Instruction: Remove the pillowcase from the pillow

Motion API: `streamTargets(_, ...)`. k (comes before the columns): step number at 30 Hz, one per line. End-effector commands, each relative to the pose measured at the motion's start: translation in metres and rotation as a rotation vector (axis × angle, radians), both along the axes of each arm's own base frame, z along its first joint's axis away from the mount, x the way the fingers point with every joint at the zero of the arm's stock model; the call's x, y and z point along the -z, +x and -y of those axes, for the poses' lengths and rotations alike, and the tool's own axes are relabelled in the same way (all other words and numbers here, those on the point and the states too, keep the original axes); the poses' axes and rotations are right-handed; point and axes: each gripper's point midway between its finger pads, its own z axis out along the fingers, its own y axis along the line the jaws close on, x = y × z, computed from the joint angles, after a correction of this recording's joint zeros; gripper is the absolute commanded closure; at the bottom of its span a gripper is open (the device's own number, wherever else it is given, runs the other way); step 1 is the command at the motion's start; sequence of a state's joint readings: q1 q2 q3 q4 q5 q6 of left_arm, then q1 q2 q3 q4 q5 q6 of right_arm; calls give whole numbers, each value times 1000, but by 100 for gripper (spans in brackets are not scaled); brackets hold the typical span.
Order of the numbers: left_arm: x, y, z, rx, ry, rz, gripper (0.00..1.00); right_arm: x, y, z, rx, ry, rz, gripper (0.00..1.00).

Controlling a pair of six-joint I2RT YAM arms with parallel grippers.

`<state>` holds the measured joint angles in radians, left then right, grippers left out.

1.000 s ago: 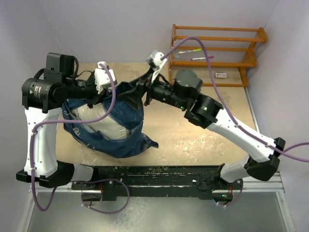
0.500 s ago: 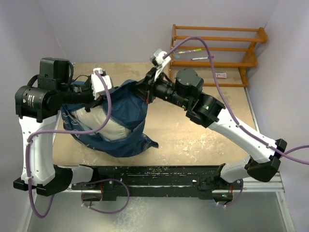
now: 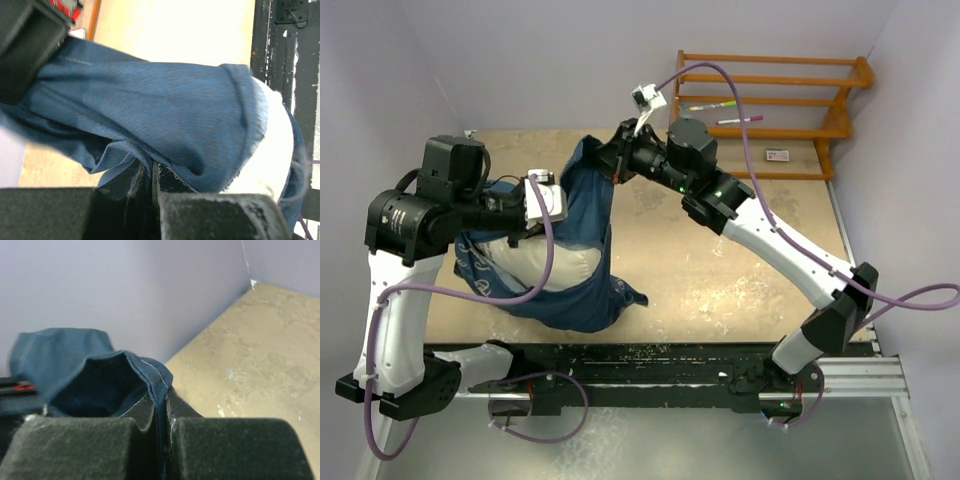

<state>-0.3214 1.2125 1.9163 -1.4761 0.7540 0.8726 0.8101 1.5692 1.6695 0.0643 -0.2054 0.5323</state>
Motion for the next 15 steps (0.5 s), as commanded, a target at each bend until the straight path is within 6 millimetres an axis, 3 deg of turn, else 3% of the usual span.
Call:
streamTargets(1, -2, -34, 10, 78, -37, -87, 100, 29, 70, 34, 233, 21, -78, 100)
streamTargets(5, -10, -42, 13, 105, -59, -71, 100, 102, 78, 21, 207, -88, -158, 100)
streamTargets(9, -15, -38, 14, 104, -61, -54, 100, 150, 33, -22, 89, -238, -168, 100)
streamTargets(12, -17, -29, 14, 75, -51, -59, 100, 156, 12, -25, 62, -274, -155, 100)
streamTargets(14, -20, -23, 15, 58, -49, -59, 100, 136, 4, -14, 67, -219, -160, 97)
streamTargets(15, -23, -21, 15, 47, -52, -59, 100, 113, 3, -3, 88, -185, -130, 93)
